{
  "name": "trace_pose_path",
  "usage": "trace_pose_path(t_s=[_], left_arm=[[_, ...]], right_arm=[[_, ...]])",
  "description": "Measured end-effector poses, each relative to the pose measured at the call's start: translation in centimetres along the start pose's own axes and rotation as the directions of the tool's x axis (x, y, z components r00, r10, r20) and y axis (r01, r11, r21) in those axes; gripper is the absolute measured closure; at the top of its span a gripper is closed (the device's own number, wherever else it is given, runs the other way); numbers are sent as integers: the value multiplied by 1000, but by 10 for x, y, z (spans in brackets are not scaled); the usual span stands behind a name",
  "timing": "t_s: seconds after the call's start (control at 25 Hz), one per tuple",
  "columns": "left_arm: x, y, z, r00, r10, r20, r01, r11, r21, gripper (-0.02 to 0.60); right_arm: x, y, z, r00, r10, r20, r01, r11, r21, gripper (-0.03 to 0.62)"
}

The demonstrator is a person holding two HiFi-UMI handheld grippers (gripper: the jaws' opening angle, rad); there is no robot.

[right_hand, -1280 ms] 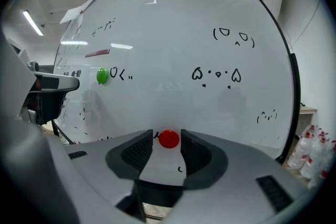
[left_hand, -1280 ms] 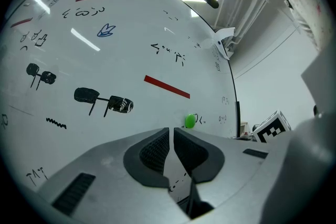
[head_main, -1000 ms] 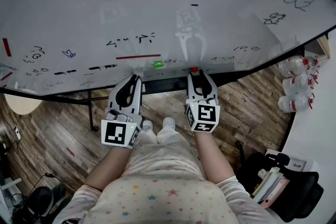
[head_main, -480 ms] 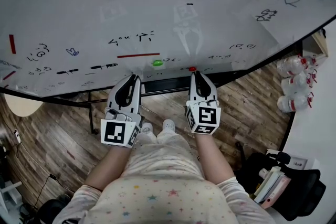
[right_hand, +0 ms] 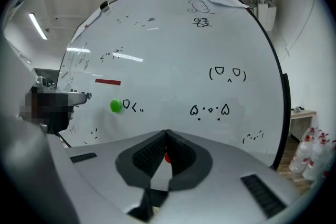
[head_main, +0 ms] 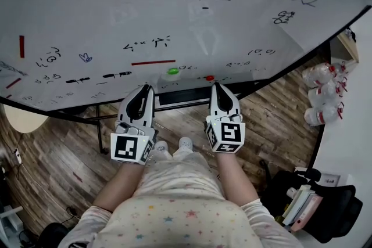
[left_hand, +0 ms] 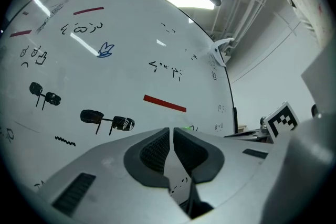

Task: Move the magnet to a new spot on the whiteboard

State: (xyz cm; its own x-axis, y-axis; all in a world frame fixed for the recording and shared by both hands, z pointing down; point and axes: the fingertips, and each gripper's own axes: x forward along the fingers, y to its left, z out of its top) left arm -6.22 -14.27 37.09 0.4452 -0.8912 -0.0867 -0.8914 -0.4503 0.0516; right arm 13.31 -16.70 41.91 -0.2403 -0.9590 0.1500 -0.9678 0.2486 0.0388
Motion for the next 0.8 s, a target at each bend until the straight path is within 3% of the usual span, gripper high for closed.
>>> trace_pose_path(t_s=[0.8], left_arm=[[-6,6,4,1000,-10,-6,10,1000,-5,551]], right_arm=[[-33,1,39,998,7,60,-9,1000,25,594]])
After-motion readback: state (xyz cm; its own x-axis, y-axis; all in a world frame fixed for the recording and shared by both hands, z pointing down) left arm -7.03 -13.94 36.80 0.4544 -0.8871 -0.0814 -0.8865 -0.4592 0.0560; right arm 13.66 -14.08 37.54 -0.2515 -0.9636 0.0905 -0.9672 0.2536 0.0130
